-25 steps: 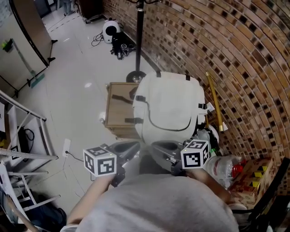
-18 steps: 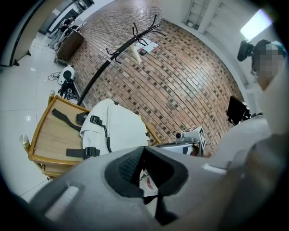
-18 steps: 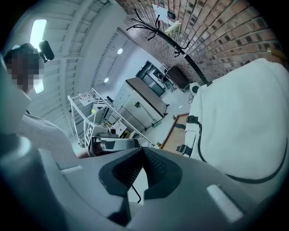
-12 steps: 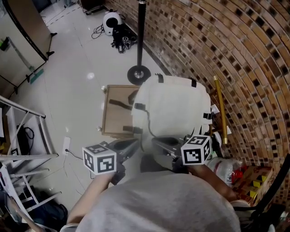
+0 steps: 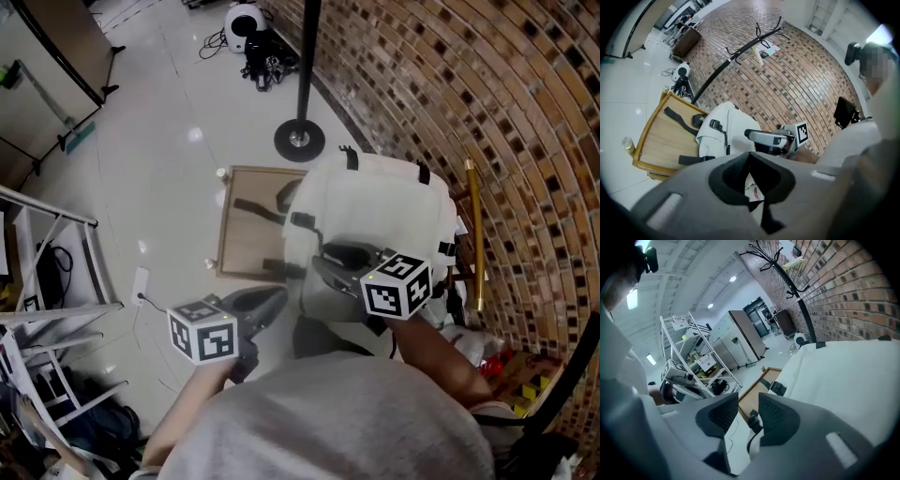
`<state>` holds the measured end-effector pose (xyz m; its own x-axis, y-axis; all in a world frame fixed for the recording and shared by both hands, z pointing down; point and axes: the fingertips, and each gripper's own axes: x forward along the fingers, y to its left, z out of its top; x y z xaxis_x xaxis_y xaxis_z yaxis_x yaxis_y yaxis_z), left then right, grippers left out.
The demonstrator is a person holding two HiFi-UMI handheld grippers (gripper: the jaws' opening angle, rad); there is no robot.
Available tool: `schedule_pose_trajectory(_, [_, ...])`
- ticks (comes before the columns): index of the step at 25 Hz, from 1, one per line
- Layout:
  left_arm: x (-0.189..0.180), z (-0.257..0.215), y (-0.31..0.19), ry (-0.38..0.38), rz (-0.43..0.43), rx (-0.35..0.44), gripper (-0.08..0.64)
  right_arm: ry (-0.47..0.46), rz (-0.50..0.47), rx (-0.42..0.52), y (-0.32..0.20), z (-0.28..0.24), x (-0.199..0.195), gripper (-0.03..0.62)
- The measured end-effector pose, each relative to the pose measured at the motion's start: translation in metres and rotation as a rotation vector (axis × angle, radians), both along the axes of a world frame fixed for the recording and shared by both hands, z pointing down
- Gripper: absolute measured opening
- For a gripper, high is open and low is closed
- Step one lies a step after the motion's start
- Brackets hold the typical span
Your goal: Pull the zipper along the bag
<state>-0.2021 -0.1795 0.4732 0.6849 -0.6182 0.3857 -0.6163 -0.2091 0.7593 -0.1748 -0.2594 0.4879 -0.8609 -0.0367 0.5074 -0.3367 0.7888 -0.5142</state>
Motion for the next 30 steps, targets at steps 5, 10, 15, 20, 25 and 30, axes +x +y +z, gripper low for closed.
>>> schedule_pose_trajectory(5, [-0.013, 0.009, 0.0, 0.0, -0.031, -0.024, 0.0, 0.193, -0.054, 0.202, -0.025, 0.029, -0.01, 0.14])
schedule_pose_trajectory(10, [-0.018, 0.018, 0.004, 0.009, -0.051, -0.047, 0.0, 0.314, -0.095, 0.322, -0.036, 0.055, -0.018, 0.129])
schedule_pose_trajectory(15, [-0.02, 0.021, 0.009, 0.017, -0.058, -0.057, 0.0, 0.413, -0.129, 0.399, -0.043, 0.074, -0.022, 0.117])
schedule_pose_trajectory(20, [-0.028, 0.023, 0.013, 0.023, -0.079, -0.066, 0.0, 0.494, -0.168, 0.48, -0.05, 0.083, -0.025, 0.07])
schedule_pose_trajectory(25, [-0.031, 0.018, 0.02, 0.022, -0.091, -0.056, 0.0, 0.498, -0.131, 0.45, -0.052, 0.085, -0.025, 0.037])
schedule_pose_trajectory(30, [-0.033, 0.012, 0.028, 0.02, -0.096, -0.044, 0.0, 0.477, -0.097, 0.398, -0.044, 0.081, -0.024, 0.035])
